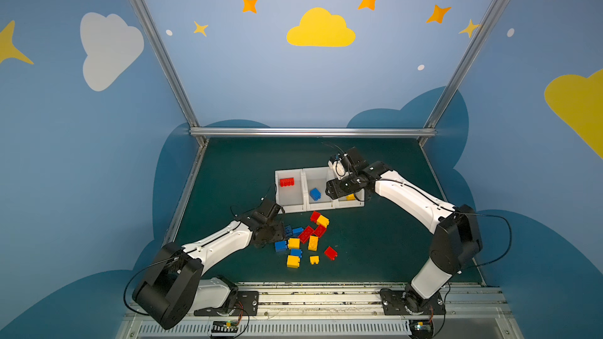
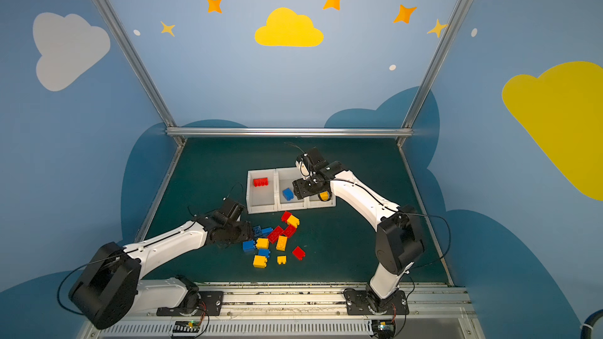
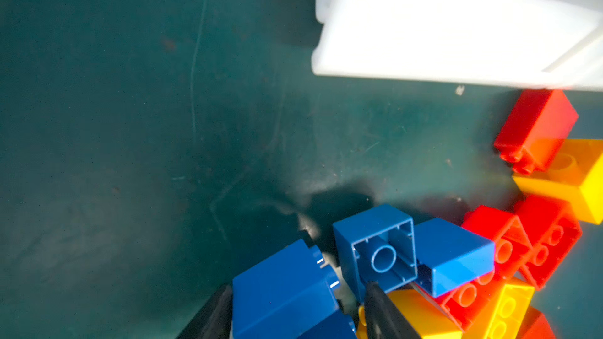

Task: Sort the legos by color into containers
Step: 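Withdraw the right gripper from the bin while the left gripper lowers onto the blue bricks, then close the left gripper on a blue brick in the pile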

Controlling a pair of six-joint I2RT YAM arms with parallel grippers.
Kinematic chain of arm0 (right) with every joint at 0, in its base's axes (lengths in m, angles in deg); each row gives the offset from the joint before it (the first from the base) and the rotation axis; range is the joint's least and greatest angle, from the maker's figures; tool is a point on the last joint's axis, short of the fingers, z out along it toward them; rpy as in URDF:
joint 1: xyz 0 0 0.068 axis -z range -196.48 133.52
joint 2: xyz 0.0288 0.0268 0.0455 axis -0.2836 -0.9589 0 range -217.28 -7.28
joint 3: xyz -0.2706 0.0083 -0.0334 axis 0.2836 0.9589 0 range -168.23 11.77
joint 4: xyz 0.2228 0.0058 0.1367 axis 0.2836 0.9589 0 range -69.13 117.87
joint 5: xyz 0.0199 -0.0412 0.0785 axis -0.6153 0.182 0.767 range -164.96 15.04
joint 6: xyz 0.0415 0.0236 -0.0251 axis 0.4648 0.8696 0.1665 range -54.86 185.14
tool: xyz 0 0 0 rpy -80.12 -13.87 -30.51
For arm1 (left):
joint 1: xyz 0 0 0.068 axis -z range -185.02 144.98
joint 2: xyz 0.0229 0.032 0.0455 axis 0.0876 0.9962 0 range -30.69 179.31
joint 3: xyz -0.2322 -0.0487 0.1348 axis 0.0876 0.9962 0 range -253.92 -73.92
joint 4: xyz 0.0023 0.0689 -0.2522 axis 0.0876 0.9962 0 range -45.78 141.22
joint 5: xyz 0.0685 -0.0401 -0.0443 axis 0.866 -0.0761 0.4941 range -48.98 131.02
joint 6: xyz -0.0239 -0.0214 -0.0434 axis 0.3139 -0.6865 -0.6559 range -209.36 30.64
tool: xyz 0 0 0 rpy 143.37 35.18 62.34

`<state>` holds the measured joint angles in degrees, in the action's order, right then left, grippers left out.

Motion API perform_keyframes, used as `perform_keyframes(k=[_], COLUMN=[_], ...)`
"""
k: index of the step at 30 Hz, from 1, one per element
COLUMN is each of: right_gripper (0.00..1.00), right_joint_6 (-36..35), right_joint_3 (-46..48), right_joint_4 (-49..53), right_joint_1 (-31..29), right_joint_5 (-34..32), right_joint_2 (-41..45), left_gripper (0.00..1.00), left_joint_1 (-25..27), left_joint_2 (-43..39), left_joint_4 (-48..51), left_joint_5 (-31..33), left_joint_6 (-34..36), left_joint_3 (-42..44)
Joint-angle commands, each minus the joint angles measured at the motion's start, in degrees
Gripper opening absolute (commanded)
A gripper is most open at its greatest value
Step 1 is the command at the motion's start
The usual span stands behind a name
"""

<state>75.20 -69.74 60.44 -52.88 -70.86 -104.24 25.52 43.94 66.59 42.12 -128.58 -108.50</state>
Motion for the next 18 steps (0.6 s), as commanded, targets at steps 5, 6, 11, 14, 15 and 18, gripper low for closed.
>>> perform_keyframes(k=[5,6,11,14,15,18], right_gripper=[0.72,0.72,0.72,0.71,0.71,0.71], right_joint_6=[0.57,0.63,0.77,0.91,1.0,0.9], right_joint_3=[0.14,0.19,0.07,0.09,0.07,0.19], right_joint_4=[-0.37,-0.42,-0.22,-0.11,-0.21,-0.15], right_joint_1=[0.33,0.3,0.31,0.36,0.32,0.36], right_joint_5=[0.05,0.07,0.28,-0.08,0.06,0.21], right_joint_2=[1.26,1.18,1.25,1.34,1.32,1.47], left_gripper=[0.57,0.56,0.5,0.48,0.48,0.46], left_joint_1=[0.05,0.1,0.05,0.05,0.05,0.04], left_joint_2=[0.1,0.16,0.43,0.17,0.01,-0.6], left_joint_4=[0.23,0.31,0.53,0.58,0.71,1.0], left_joint_5=[1.27,1.35,1.45,1.64,1.75,1.84], left_joint_6=[0.11,0.17,0.55,0.9,1.04,1.39], left_joint_3=[-0.39,-0.39,-0.56,-0.57,-0.57,-0.73])
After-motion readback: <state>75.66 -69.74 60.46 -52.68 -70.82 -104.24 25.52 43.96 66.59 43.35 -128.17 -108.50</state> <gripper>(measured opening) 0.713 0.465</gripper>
